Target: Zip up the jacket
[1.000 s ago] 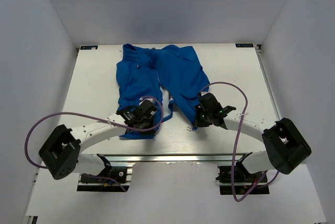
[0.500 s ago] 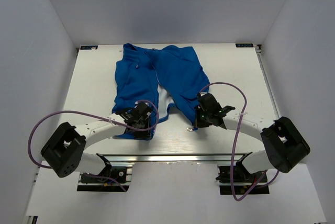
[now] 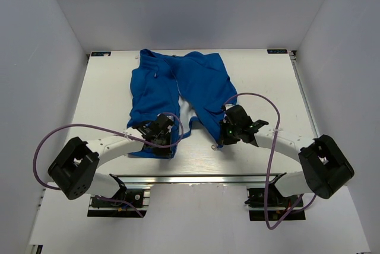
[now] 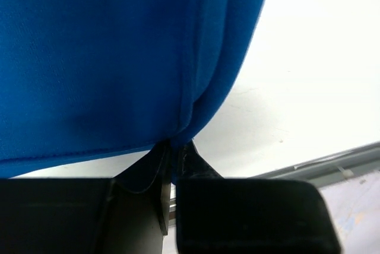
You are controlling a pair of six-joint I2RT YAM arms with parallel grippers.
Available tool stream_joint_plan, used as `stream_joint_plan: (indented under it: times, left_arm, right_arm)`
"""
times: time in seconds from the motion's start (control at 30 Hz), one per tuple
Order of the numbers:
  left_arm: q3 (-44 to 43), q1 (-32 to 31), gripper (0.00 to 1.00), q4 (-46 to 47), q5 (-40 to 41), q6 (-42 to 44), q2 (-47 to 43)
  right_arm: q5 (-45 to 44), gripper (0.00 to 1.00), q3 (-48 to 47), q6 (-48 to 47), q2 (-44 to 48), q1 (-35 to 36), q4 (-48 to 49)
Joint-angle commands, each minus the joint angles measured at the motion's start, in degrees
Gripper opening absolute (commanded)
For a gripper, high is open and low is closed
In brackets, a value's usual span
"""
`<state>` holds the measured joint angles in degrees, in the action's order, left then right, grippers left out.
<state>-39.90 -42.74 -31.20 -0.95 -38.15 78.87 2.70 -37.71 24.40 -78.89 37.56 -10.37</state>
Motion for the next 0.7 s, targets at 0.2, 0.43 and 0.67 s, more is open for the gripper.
stream_joint_plan:
  times: [0.2, 0.43, 0.67]
  left_arm:
    - [-2.2, 0.0, 0.0, 15.7, -4.4, 3.9, -17.1]
    - [-0.1, -0.1, 0.0, 29.8, -8.6, 6.2, -24.0]
    - [0.3, 0.0, 0.0, 35.2, -3.7, 3.7, -24.2]
  right_arm:
    - [20.8, 0.0, 0.4, -2.9, 10.1, 0.0, 13.7]
    - [29.0, 0.0, -0.4, 1.5, 12.4, 0.1, 27.4]
    - [27.8, 0.0, -3.5, 7.4, 11.4, 0.0, 32.6]
